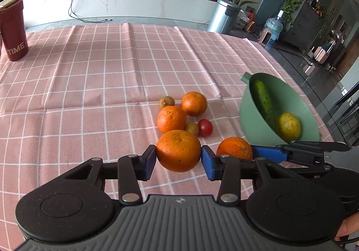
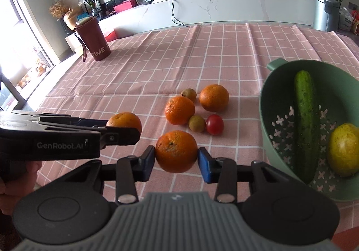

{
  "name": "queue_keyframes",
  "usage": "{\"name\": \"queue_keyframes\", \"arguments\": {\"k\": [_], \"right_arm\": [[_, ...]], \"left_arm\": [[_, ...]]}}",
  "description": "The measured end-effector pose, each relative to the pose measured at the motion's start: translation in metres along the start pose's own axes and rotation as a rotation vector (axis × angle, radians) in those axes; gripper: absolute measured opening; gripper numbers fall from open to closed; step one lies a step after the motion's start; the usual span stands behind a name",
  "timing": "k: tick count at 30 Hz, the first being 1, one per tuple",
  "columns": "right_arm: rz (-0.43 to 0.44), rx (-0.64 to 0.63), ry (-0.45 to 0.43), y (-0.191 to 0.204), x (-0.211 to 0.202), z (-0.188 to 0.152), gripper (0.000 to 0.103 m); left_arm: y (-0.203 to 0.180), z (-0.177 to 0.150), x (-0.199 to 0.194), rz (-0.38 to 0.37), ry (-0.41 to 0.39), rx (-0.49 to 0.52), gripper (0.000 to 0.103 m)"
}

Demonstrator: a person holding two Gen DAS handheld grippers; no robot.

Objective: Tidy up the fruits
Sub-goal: 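Grasp an orange with the left gripper while the right gripper grasps another orange, then lower both oranges into the colander and open both grippers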

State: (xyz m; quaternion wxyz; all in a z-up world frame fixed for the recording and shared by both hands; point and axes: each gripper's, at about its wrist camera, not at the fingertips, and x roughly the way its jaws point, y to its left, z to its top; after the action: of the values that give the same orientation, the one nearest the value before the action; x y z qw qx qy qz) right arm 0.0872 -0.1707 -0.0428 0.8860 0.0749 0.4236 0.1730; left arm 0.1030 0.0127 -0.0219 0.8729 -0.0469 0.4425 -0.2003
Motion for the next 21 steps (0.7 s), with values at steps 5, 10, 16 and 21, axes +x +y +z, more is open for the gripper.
{"name": "queue_keyframes", "arguments": {"k": [5,10,16,21], "right_arm": [[0.016,-0.001,-0.023,-0.016,-0.037,0.007,0.038],[-0.017,-0.051,-0.032,-0.036,-0.069,0.015,0.038],[-0.057,-0.055,0.012,-0.077,-0.09,0.022,0.038],[-0.107,-0.066,0.069,-0.108,-0.09,0.023,0.038]], "left_arm": [[-0.036,0.014,-0.009,-0.054,-0.025,0.051,0.049],[-0.071,0.029,-0.003,-0.12,-0.023,0.097,0.049],[-0.116,0.043,0.025,-0.16,0.034,0.173,0.049],[-0.14,0.045,0.052,-0.146,0.107,0.239,0.049]]}}
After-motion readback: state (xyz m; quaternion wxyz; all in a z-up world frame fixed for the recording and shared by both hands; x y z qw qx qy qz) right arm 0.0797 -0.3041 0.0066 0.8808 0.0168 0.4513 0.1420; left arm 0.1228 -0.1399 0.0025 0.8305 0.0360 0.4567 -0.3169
